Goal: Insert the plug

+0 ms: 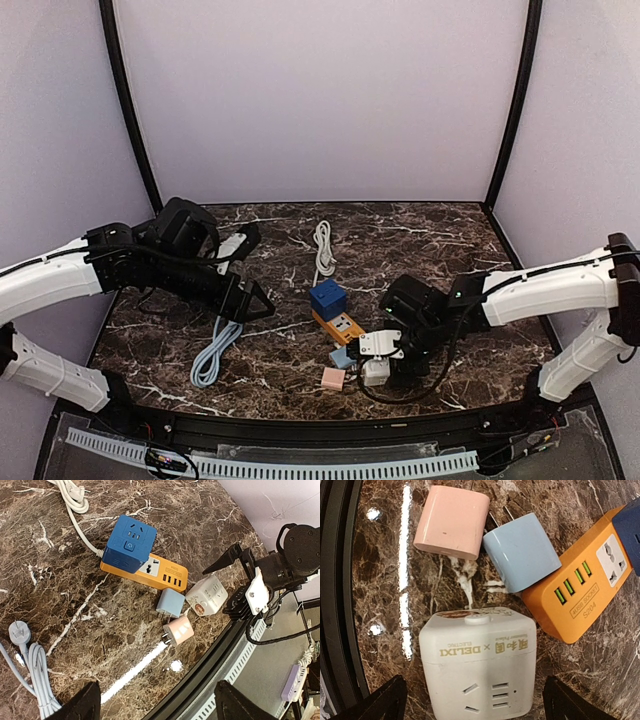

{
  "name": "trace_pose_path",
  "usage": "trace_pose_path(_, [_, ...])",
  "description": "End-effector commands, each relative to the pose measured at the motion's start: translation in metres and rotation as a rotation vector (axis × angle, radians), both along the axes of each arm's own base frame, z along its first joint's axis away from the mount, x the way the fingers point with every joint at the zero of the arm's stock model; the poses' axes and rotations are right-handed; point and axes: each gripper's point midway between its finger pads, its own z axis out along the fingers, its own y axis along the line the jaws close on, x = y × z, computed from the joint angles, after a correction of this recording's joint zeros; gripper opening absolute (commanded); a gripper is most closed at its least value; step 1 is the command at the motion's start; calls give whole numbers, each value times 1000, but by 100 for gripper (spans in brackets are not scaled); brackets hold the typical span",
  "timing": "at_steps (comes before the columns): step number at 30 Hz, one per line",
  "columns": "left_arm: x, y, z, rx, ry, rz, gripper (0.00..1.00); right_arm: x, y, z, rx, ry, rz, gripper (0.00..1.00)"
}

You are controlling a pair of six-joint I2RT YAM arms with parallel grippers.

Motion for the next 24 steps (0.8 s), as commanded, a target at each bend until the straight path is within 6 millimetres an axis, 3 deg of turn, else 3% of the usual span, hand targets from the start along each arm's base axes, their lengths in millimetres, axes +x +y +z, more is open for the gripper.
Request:
trace_pose_path(1, [-2,2,5,-25,-4,12,78,-10,5,-1,42,7,63,90])
trace_pose_path(20, [-2,1,6,-42,19,34,71,-22,10,-2,170,19,94,66])
trace_pose_path(24, [-2,0,6,-44,21,31,70,-23,12,-7,172,35,89,52])
